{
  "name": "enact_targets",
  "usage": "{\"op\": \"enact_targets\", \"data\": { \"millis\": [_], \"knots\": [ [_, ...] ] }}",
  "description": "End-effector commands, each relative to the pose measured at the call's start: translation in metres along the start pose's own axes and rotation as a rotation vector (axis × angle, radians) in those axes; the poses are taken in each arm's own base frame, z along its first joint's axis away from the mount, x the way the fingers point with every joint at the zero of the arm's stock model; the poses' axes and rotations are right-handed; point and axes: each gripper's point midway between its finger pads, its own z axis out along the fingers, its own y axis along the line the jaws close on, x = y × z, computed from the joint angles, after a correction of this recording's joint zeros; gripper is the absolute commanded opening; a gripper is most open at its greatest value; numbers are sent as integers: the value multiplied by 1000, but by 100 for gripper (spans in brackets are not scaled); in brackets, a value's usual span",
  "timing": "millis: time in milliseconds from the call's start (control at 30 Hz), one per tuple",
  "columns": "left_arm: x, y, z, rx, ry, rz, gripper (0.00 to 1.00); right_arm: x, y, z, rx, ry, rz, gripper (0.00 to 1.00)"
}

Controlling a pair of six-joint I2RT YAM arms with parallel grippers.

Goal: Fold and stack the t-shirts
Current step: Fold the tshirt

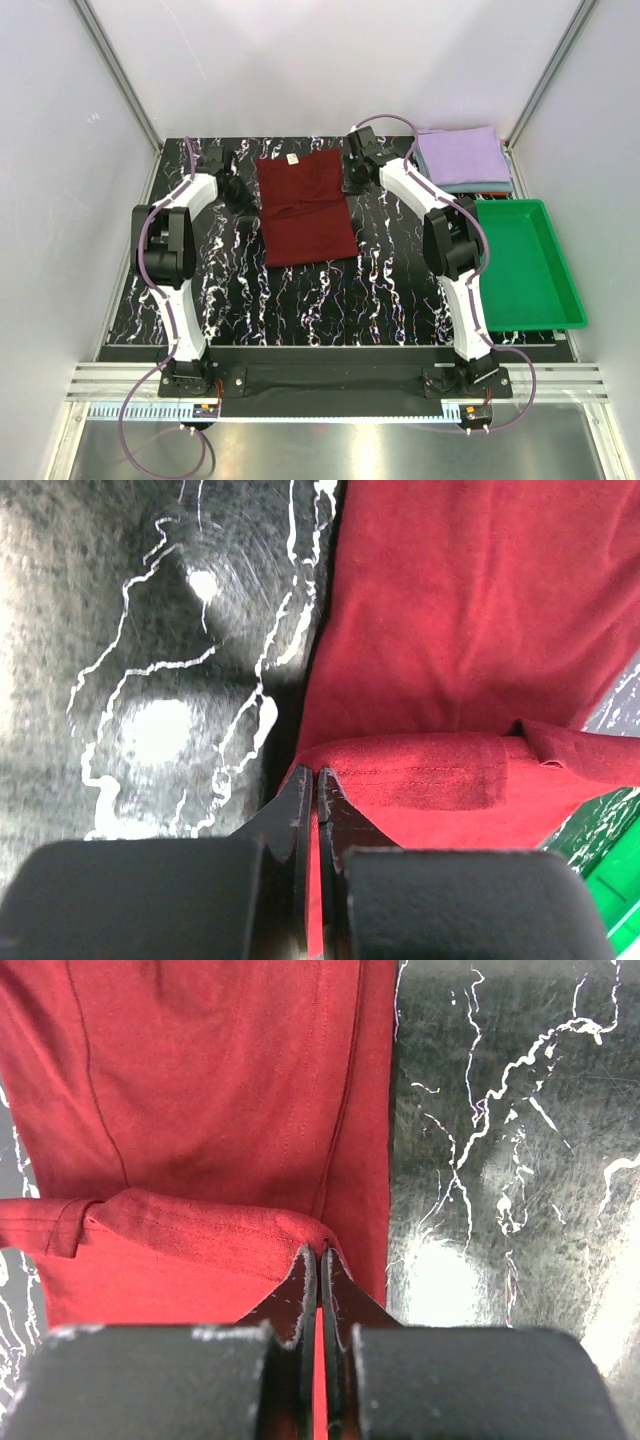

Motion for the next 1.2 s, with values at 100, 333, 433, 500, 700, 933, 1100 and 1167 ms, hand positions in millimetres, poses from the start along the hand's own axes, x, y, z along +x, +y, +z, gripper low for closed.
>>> {"op": "enact_targets", "data": {
  "millis": [100, 333, 433, 500, 700, 933, 1100, 1167],
  "knots": [
    [-32, -27, -2, 112, -86, 46, 0, -19, -13, 7, 17, -32, 2, 0],
    [-41, -29, 11, 119, -73, 48, 1, -24, -27, 18, 41, -23, 45, 1],
    [-46, -22, 13, 77, -72, 37, 14, -28, -26, 20, 27, -26, 54, 12],
    [-51, -13, 11, 36, -88, 17, 24, -30, -27, 21, 19, -28, 55, 26],
    [-61, -5, -26, -4, -203, 0, 47, -47, -21, -2, -18, -64, 44, 43],
    [-26, -29, -39, 91, -159, 116, 43, -30, -17, -15, -61, -43, 50, 22],
    [-1, -29, -21, 114, -67, 120, 39, -15, -16, -10, -80, 0, 56, 19],
    [9, -23, -19, 99, -46, 125, 39, -8, -19, -14, -76, 23, 59, 27]
  ]
}}
